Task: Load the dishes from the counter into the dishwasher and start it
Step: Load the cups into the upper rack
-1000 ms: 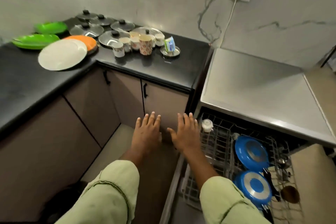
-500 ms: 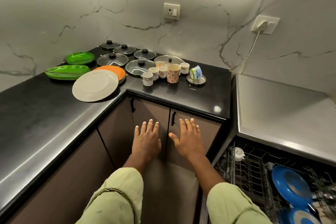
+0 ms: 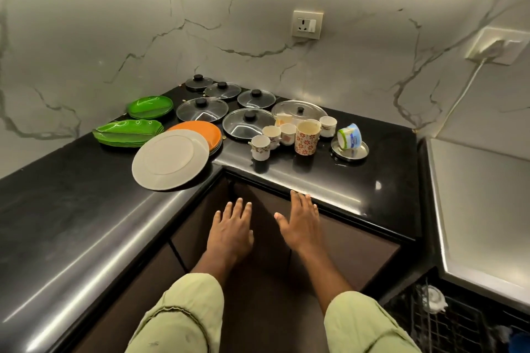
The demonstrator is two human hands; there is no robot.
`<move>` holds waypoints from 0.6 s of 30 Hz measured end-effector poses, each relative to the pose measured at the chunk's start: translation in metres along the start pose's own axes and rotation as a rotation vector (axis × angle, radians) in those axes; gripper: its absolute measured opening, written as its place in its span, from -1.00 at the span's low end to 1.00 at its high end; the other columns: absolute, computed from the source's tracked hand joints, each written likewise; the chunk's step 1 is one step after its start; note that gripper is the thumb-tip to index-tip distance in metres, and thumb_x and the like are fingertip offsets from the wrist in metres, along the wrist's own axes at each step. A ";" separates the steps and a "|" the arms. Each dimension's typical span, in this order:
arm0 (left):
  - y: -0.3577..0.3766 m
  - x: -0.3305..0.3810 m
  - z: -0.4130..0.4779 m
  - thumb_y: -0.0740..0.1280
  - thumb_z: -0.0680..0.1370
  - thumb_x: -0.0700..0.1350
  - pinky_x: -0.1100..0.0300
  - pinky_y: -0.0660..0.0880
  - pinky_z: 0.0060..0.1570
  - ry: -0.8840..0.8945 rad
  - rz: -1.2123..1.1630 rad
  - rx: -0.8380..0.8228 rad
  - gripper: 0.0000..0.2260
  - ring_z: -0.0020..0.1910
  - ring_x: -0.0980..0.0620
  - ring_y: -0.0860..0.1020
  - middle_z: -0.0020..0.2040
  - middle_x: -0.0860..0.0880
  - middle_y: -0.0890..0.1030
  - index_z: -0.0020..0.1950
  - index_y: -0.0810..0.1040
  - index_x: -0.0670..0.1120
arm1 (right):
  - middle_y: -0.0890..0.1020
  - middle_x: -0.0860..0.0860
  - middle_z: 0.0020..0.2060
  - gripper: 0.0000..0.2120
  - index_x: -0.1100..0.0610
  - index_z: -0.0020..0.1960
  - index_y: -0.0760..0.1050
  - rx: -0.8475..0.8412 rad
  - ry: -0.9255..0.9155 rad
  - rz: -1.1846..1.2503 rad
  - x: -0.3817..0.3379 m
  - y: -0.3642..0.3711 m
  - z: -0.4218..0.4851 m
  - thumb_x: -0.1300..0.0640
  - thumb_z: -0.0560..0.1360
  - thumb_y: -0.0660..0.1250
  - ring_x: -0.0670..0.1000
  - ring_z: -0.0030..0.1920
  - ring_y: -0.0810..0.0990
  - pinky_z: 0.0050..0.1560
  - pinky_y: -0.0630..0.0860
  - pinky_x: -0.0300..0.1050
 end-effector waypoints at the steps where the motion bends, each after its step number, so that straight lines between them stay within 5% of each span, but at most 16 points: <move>1: -0.003 -0.002 0.012 0.17 0.66 0.02 -0.06 -0.03 0.54 -0.009 0.003 -0.001 -0.37 0.61 -0.10 -0.07 0.64 -0.07 -0.07 0.64 -0.09 -0.01 | 0.15 0.08 0.56 -0.32 0.09 0.59 0.05 -0.005 0.000 0.008 0.000 0.002 0.013 -0.12 0.59 0.23 0.08 0.58 0.01 0.56 -0.02 0.02; 18: -0.010 -0.053 0.180 0.23 0.65 0.09 -0.07 -0.05 0.56 -0.050 0.023 -0.145 -0.31 0.61 -0.10 -0.10 0.64 -0.10 -0.10 0.64 -0.07 -0.05 | 0.21 0.04 0.54 -0.24 0.03 0.58 0.09 -0.096 0.054 0.187 -0.010 0.038 0.191 -0.02 0.51 0.39 0.07 0.52 0.22 0.47 0.26 0.10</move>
Point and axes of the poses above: each hand's wrist, its own z-axis towards the middle knuckle, its own y-axis out of the palm, x = y × z, the point moved 7 cm from there along z, towards the middle knuckle
